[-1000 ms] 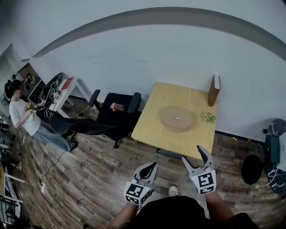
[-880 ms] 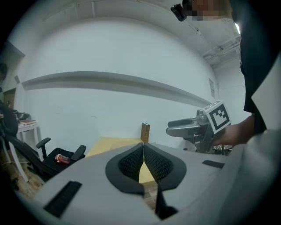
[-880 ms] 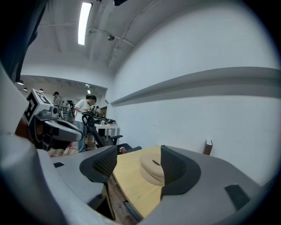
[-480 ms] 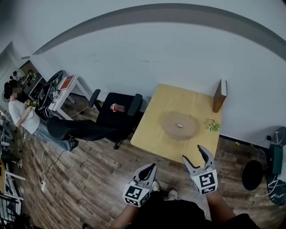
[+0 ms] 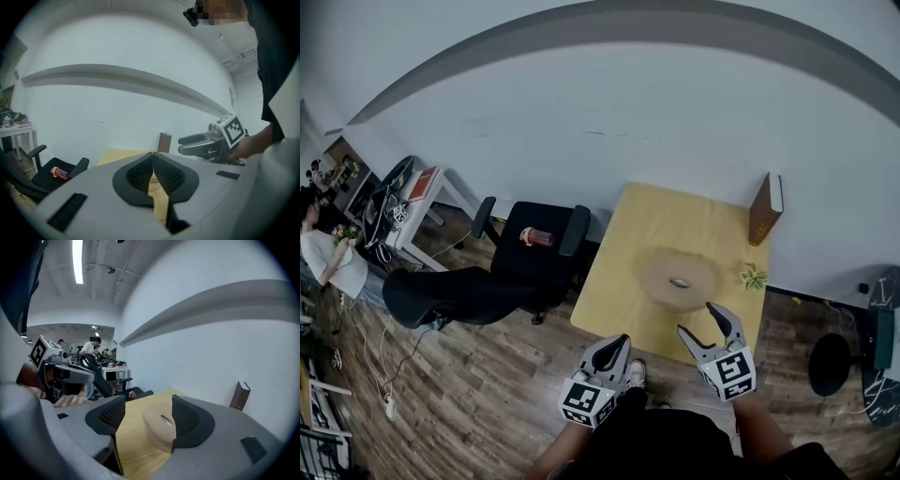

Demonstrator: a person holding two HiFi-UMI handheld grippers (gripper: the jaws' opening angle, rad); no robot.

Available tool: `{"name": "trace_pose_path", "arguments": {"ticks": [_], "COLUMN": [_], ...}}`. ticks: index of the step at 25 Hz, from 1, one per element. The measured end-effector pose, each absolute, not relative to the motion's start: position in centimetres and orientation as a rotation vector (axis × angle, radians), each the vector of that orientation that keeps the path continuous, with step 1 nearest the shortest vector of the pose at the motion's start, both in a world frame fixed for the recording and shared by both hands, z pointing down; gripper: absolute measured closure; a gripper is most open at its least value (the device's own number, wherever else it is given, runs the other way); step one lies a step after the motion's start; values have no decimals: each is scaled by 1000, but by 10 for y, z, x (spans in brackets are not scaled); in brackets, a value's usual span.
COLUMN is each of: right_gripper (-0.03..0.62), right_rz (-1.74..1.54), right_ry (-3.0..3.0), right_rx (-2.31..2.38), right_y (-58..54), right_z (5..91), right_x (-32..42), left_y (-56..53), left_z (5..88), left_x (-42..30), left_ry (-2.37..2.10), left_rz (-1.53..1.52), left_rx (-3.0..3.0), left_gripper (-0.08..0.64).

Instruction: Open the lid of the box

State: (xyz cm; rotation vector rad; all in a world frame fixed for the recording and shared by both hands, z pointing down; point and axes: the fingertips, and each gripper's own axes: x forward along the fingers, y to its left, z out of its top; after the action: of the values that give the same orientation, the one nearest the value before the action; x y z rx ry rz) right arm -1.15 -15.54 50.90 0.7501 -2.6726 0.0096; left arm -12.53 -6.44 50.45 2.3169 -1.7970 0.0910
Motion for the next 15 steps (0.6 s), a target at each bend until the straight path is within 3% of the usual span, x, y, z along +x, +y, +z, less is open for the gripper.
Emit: {"name": "trace_pose_path", "arguments": {"ticks": [15], "right_gripper": [231], "right_rz": [77], "right_ry": [-2431], "right_rx": [444], "right_y": [-211], "right_z": [576], "right_x": [-62], "left_y": [-151], "left_z": [509], "left_x": [-186], "left_ry": [-1668], "left_rz": [84], "left_rx": [2400], "left_gripper": [541]}}
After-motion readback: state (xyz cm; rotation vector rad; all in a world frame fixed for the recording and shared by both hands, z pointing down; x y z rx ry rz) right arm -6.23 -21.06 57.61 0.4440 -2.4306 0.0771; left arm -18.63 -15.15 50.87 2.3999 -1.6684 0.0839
